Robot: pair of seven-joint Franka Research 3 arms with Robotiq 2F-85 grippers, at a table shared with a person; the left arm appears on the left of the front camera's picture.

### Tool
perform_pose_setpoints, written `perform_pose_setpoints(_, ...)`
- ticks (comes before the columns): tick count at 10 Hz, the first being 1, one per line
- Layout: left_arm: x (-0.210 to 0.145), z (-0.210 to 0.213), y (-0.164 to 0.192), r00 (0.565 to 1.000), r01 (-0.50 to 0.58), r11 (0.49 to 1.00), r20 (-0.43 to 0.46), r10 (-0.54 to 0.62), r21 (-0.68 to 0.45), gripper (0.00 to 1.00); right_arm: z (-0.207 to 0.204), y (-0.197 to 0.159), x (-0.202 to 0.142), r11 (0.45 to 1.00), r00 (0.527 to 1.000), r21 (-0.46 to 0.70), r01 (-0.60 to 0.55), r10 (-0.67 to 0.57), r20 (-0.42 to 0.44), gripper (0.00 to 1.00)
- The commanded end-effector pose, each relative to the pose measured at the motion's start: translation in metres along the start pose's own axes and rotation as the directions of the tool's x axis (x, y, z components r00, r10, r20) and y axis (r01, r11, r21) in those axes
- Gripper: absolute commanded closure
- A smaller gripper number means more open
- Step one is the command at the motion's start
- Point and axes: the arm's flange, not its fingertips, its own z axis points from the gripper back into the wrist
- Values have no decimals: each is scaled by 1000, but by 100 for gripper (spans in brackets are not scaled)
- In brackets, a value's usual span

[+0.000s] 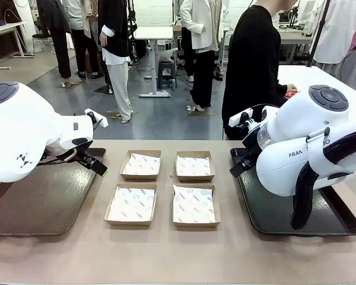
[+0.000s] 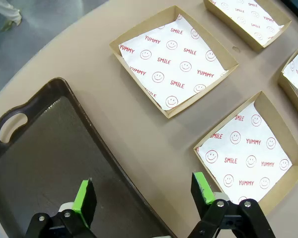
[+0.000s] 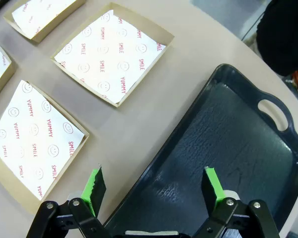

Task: Individually package the donuts and arrange them on the tray.
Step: Pick up one Paper togo box.

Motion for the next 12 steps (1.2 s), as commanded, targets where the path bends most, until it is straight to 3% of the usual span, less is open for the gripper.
perform_pose_setpoints(1, 0, 0, 0, 1000, 0, 1000, 0, 0, 0, 0, 0, 0, 0, 1000, 1000, 0, 0, 0, 0, 0)
perform_pose_setpoints(3, 0, 0, 0, 1000, 0, 1000, 0, 0, 0, 0, 0, 0, 0, 1000, 1000, 0, 0, 0, 0, 0)
perform_pose_setpoints(4, -17, 9, -1, 996, 85, 992, -17, -87, -91, 0, 6, 4, -11, 999, 997, -35, -34, 32, -65, 0)
perform_pose_setpoints(7, -70, 49, -8, 991, 77, 983, -97, -94, -168, 0, 50, 23, -58, 996, 984, 42, -76, 81, -159, 0)
perform_pose_setpoints(12, -139, 116, -21, 973, 132, 972, -163, -165, -195, 0, 116, 58, -119, 986, 955, 138, -90, 125, -267, 0)
